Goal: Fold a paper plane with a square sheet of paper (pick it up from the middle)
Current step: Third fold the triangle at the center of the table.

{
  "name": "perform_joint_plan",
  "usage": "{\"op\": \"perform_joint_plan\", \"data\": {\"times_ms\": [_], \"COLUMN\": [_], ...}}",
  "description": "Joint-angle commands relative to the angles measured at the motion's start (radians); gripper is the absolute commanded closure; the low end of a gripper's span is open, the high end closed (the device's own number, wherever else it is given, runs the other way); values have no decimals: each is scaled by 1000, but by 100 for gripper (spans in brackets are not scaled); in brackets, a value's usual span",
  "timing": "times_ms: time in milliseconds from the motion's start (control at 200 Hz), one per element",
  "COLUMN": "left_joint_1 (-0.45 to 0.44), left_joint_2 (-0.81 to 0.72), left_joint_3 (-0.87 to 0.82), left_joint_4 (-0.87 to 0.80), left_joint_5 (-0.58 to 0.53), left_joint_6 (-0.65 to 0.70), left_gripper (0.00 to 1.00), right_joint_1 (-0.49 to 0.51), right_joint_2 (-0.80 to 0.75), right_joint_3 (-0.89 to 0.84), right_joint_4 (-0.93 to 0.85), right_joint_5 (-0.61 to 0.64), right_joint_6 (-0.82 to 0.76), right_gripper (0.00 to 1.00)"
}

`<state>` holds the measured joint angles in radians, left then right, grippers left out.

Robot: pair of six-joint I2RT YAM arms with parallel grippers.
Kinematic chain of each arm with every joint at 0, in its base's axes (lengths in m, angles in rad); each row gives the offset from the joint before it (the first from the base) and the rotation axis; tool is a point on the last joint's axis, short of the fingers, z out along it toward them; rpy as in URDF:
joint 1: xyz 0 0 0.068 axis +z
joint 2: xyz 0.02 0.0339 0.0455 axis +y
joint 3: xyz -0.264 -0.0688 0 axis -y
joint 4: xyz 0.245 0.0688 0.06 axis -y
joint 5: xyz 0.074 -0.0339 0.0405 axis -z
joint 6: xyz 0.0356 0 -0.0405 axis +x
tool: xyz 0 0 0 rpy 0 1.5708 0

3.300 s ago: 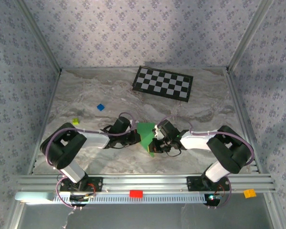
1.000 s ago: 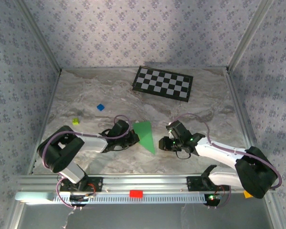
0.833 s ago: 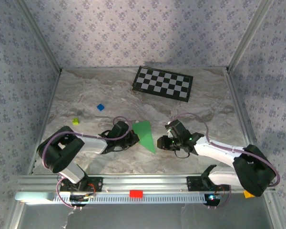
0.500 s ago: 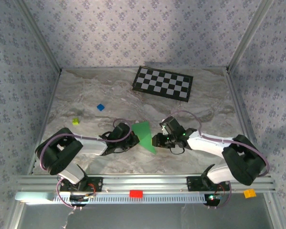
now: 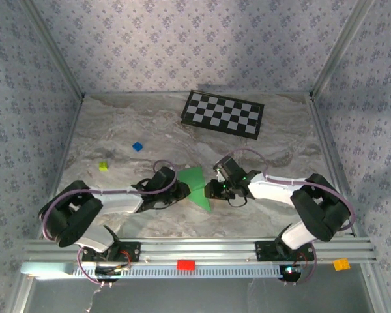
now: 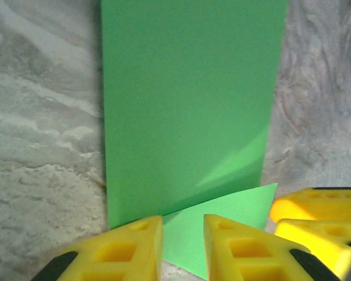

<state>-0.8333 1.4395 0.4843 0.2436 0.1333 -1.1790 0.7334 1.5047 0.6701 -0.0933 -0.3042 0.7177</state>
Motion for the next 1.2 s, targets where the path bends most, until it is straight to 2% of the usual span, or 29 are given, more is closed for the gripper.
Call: {"op": "perform_joint_plan", "data": {"times_ms": [0, 225, 665, 950, 1094, 1199], "left_joint_1": [4, 55, 166, 195, 202, 205], "left_joint_2": [-49, -93, -89, -62, -57, -59], "left_joint_3": [37, 23, 23, 31, 31, 31], "left_joint_4": [-87, -138, -143, -126, -121, -120], "left_joint_5": [-25, -12, 138, 189, 201, 206], "left_joint_6": [46, 65, 105, 105, 104, 103], "left_gripper": [72, 66, 57, 56, 56, 56], "right_joint_1": [3, 0, -16, -20, -26, -32], "right_joint_2": [16, 24, 74, 51, 40, 32], "right_joint_3": [33, 45, 71, 52, 41, 35], "right_joint_4": [2, 29, 50, 49, 59, 66], "right_joint_5": [-26, -46, -85, -82, -88, -94], "right_joint_6": [-20, -24, -49, -50, -51, -47], "right_gripper": [67, 67, 69, 80, 89, 90]}}
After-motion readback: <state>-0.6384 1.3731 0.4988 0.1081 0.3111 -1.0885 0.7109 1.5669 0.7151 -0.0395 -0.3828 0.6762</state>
